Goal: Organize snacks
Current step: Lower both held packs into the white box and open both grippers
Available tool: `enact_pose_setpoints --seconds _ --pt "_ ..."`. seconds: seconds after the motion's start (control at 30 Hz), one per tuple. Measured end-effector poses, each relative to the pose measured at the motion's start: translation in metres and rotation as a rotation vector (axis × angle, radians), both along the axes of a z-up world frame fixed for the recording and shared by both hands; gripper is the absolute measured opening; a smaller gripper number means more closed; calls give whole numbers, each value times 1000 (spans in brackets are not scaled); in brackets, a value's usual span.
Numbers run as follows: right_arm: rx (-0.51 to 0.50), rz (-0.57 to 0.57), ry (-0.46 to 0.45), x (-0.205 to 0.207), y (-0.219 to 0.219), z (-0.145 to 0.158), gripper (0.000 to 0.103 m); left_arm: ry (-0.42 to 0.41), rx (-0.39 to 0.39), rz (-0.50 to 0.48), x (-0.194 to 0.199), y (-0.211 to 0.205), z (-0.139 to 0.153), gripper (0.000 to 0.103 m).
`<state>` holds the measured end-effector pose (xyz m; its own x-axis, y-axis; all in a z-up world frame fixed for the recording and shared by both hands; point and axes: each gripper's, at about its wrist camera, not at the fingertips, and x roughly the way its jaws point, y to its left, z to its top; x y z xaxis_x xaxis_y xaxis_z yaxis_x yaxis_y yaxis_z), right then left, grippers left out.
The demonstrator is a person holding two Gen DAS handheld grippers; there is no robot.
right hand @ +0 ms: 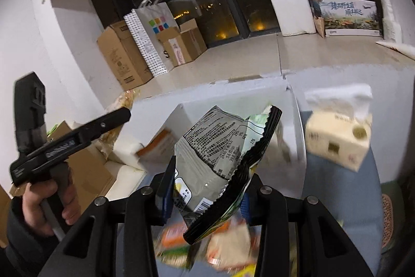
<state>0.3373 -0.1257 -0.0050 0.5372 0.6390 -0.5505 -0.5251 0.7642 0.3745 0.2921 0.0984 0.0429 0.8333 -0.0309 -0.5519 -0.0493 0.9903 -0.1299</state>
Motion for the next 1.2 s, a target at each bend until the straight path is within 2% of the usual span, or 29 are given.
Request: enact_pose_setpoints --seconds 0.17,0.23,0.27,0.3,0.33,0.4,0.53,0.6,0.77,0.9,1.03,1.1,1.2 --pt "-48 8 4 44 21 2 44 37 34 23 48 2 -5 77" --pt "-76 25 11 59 30 1 48 60 19 33 65 5 -14 78" --pt "-96 17 27 70 34 -2 50 87 5 38 76 8 -21 84" --pt "-109 4 47 78 35 -6 74 111 -3 43 81 9 -27 90" --pt "-116 -10 66 84 36 -10 103 135 -8 55 87 11 -33 97" --pt "-93 -27 83 93 33 -16 103 136 -20 62 89 14 -40 98" --pt "-117 -32 77 92 29 -23 103 145 -34 42 83 14 -49 103" --pt "-116 -36 74 89 25 -25 103 149 -21 43 79 11 -49 103" --pt "-89 -17 80 75 23 -26 103 144 -55 36 60 12 -46 103" --pt "-76 5 69 52 16 -20 103 142 -47 26 32 9 -43 103" --pt "-56 59 23 18 8 -12 103 134 -66 28 -10 3 -42 103" --pt "-70 66 13 3 5 -9 103 128 -50 27 -30 -2 -43 103" --pt "-40 90 -6 -26 -7 -2 103 109 -47 15 -65 -14 -43 103"
